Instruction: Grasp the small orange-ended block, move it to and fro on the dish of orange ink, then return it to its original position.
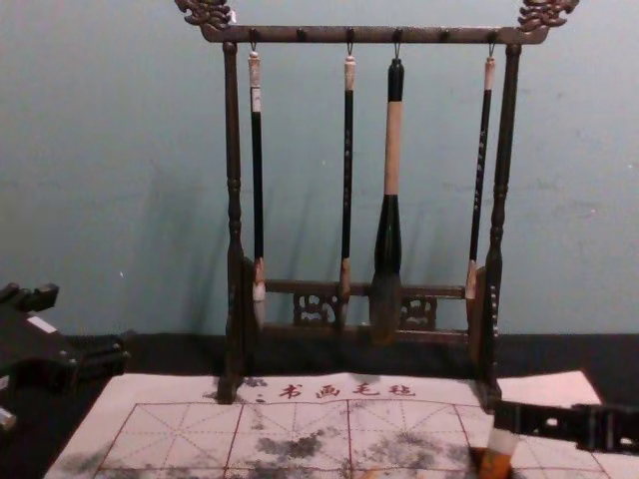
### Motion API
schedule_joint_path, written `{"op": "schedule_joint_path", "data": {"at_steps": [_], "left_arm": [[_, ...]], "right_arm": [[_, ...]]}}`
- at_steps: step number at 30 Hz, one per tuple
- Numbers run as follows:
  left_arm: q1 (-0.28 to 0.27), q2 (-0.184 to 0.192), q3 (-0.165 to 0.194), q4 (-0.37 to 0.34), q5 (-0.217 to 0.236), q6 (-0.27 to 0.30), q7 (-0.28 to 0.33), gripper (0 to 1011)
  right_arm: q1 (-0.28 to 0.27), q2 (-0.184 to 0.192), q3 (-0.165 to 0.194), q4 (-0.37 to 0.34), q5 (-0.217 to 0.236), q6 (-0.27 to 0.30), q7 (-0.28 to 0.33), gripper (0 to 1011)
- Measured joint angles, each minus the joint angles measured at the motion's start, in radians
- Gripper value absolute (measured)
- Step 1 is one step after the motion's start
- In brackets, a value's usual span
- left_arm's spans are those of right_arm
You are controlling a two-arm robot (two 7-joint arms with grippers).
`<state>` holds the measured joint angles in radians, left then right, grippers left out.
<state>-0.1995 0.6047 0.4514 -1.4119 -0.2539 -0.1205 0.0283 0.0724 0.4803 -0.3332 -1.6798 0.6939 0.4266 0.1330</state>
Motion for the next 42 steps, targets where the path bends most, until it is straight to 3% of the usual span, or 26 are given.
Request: {"op": "schedule_joint_path", "data": {"at_steps": [7,18,39,42], "left_arm": [[0.0,0.0,0.0,0.0,0.0,0.0,0.0,1001],[0.0,0.0,0.0,0.0,0.0,0.0,0.0,1001],[0.0,0.0,0.0,0.0,0.0,0.0,0.0,1001],[0.0,0.0,0.0,0.0,0.0,0.0,0.0,1001]], "right_arm": [[0.033,-0.034,-0.02,0.034,0.009,0.031,-0.016,1002],[0.063,-0.065,-0.041,0.074,0.004,0.033,-0.03,1000],[0.07,-0.072,-0.045,0.084,-0.01,0.035,-0.039,1000],[0.069,-0.071,-0.045,0.084,-0.01,0.035,-0.038,959]]}}
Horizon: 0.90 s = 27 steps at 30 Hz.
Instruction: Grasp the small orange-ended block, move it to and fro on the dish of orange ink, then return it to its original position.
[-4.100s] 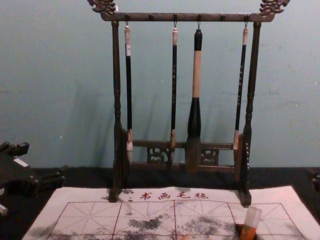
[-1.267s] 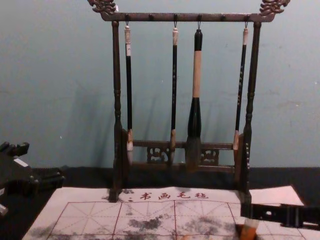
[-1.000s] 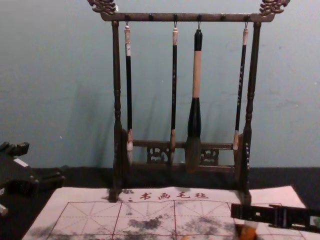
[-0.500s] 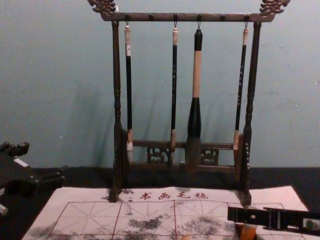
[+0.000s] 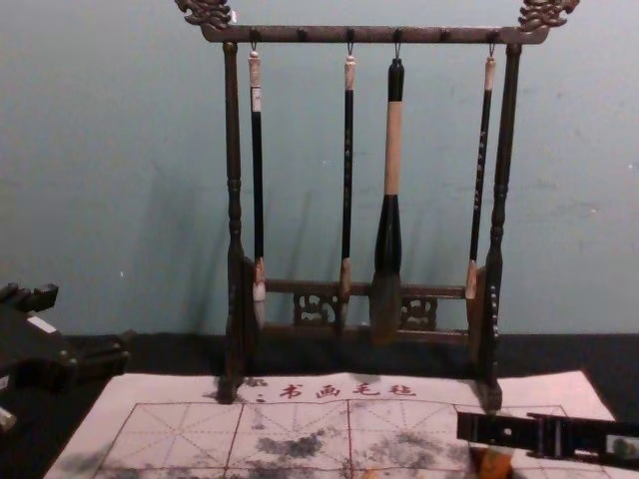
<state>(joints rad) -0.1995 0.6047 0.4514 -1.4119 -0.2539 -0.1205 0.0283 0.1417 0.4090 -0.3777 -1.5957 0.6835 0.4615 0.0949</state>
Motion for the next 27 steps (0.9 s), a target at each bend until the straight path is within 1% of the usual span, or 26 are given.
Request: {"op": "schedule_joint_path", "data": {"at_steps": [3,4,6,8,10,11,13,15,16,17,18,21,23,25,26,27], "left_arm": [[0.0,0.0,0.0,0.0,0.0,0.0,0.0,1001],[0.0,0.0,0.0,0.0,0.0,0.0,0.0,1001],[0.0,0.0,0.0,0.0,0.0,0.0,0.0,1001],[0.0,0.0,0.0,0.0,0.0,0.0,0.0,1001],[0.0,0.0,0.0,0.0,0.0,0.0,0.0,1001],[0.0,0.0,0.0,0.0,0.0,0.0,0.0,1001],[0.0,0.0,0.0,0.0,0.0,0.0,0.0,1001],[0.0,0.0,0.0,0.0,0.0,0.0,0.0,1001],[0.0,0.0,0.0,0.0,0.0,0.0,0.0,1001],[0.0,0.0,0.0,0.0,0.0,0.0,0.0,1001],[0.0,0.0,0.0,0.0,0.0,0.0,0.0,1001],[0.0,0.0,0.0,0.0,0.0,0.0,0.0,1001],[0.0,0.0,0.0,0.0,0.0,0.0,0.0,1001],[0.0,0.0,0.0,0.0,0.0,0.0,0.0,1001],[0.0,0.0,0.0,0.0,0.0,0.0,0.0,1001],[0.0,0.0,0.0,0.0,0.0,0.0,0.0,1001]], "right_arm": [[0.0,0.0,0.0,0.0,0.0,0.0,0.0,905],[0.0,0.0,0.0,0.0,0.0,0.0,0.001,860],[-0.001,0.0,0.001,0.0,0.0,0.0,0.001,824],[-0.001,0.001,0.001,-0.001,0.0,-0.001,0.001,759],[-0.001,0.001,0.001,-0.001,0.0,-0.001,0.001,715],[-0.001,0.001,0.001,-0.001,0.0,-0.001,0.001,654],[-0.001,0.001,0.001,-0.001,0.0,-0.001,0.001,621],[-0.001,0.001,0.001,-0.001,0.001,-0.001,0.001,533],[-0.001,0.001,0.001,-0.001,0.001,-0.001,0.001,512],[-0.001,0.001,0.001,-0.002,0.001,-0.001,0.002,453],[-0.001,0.001,0.001,-0.002,0.001,-0.001,0.002,453],[-0.001,0.001,0.001,-0.002,0.001,-0.002,0.002,332],[-0.001,0.001,0.001,-0.002,0.001,-0.002,0.002,291],[-0.001,0.001,0.001,-0.002,0.001,-0.002,0.002,229],[-0.001,0.001,0.001,-0.002,0.002,-0.002,0.002,174],[-0.001,0.001,0.001,-0.002,0.002,-0.002,0.002,161]]}}
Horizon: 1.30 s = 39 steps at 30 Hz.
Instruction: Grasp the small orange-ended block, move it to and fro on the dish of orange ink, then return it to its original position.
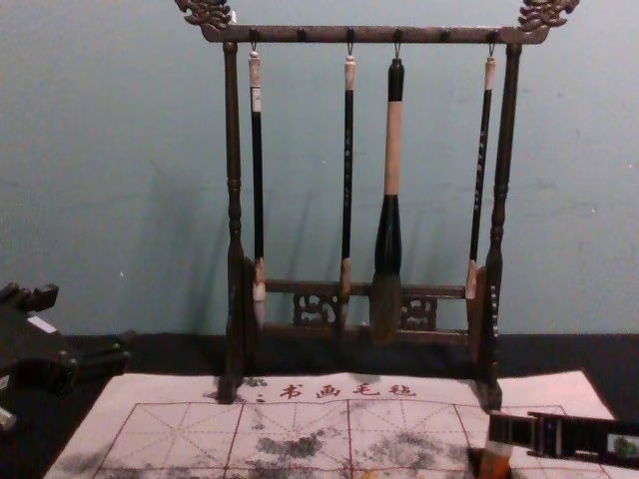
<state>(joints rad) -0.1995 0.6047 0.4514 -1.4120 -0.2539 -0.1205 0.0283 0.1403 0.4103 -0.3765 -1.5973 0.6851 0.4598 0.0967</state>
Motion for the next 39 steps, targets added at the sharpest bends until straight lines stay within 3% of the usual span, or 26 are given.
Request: {"op": "schedule_joint_path", "data": {"at_steps": [3,15,28,33,39], "left_arm": [[0.0,0.0,0.0,0.0,0.0,0.0,0.0,1001],[0.0,0.0,0.0,0.0,0.0,0.0,0.0,1001],[0.0,0.0,0.0,0.0,0.0,0.0,0.0,1001],[0.0,0.0,0.0,0.0,0.0,0.0,0.0,1001],[0.0,0.0,0.0,0.0,0.0,0.0,0.0,1002]], "right_arm": [[0.0,0.0,0.0,0.0,0.0,0.0,0.0,119],[-0.002,0.001,-0.001,-0.002,-0.003,-0.004,0.0,119],[-0.047,0.047,0.009,-0.103,-0.083,-0.088,0.036,119],[-0.068,0.082,0.021,-0.15,-0.13,-0.174,0.095,119],[-0.049,0.127,-0.001,-0.13,-0.211,-0.34,0.238,119]]}}
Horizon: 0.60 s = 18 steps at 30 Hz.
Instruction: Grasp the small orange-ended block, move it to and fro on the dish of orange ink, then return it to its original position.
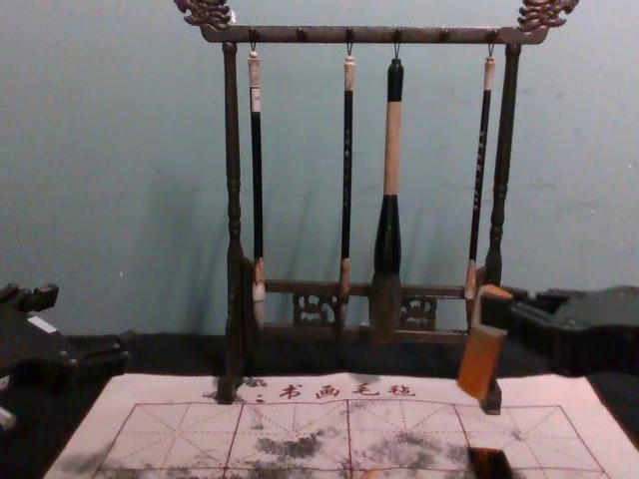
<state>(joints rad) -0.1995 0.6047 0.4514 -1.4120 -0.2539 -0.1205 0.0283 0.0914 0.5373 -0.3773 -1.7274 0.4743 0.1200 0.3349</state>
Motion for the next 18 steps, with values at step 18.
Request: {"op": "schedule_joint_path", "data": {"at_steps": [18], "left_arm": [[0.0,0.0,0.0,0.0,0.0,0.0,0.0,1001]], "right_arm": [[0.199,-0.028,-0.15,0.226,-0.068,-0.052,0.288,119]]}}
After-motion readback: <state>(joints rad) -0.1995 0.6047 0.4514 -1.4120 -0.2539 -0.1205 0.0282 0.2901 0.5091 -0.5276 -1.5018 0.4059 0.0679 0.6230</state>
